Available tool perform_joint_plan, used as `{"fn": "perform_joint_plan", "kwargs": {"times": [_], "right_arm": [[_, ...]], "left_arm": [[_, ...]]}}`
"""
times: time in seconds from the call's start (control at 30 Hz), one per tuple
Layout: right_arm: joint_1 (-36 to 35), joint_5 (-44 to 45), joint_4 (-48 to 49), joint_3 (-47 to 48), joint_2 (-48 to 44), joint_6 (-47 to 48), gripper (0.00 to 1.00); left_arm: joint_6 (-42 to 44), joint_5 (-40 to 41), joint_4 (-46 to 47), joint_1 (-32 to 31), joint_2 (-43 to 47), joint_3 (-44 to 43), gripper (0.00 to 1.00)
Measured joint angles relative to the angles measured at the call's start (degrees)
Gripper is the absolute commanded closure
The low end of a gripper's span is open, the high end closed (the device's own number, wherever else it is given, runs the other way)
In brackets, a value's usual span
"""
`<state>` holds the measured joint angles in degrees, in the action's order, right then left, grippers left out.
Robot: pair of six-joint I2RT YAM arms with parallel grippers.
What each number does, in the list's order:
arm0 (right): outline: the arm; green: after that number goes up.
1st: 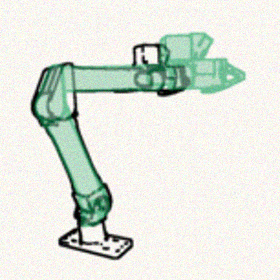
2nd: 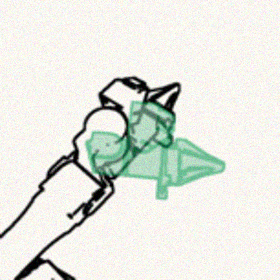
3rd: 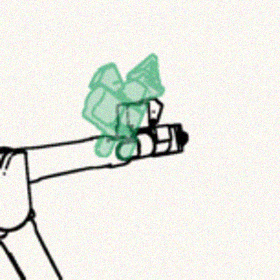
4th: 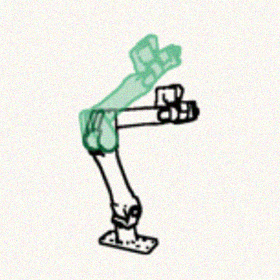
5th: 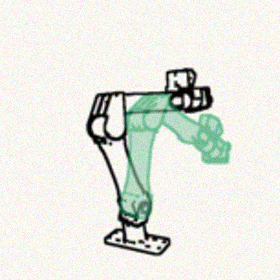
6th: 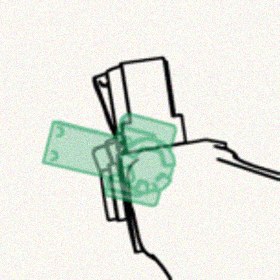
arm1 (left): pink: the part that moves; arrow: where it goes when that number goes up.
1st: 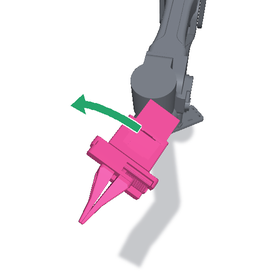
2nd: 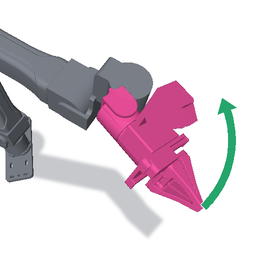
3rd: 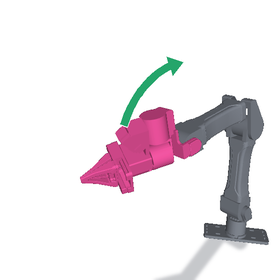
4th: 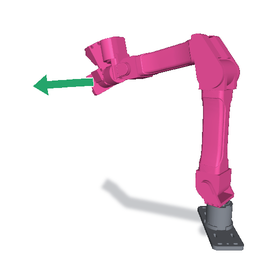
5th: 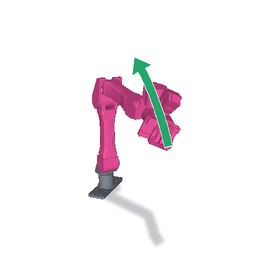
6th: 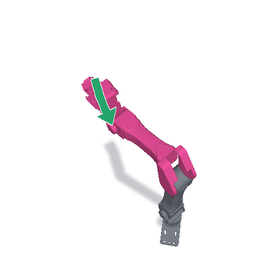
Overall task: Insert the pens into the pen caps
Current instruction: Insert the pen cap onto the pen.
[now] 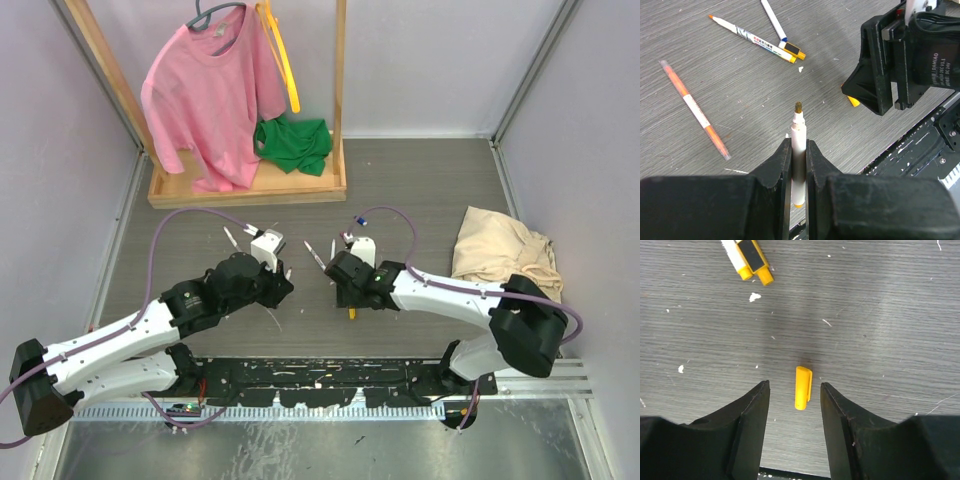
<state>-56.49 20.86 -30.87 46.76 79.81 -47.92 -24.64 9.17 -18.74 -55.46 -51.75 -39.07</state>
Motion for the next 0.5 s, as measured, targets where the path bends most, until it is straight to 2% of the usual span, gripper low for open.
{"fn": "perform_joint_plan", "kwargs": {"times": [0.5], "right_arm": [[0.96,-3.96,0.55,0.0,7.85,2.58,0.57]], "left_arm": [[0.0,0.0,0.0,0.09,0.0,0.0,1.0]]}}
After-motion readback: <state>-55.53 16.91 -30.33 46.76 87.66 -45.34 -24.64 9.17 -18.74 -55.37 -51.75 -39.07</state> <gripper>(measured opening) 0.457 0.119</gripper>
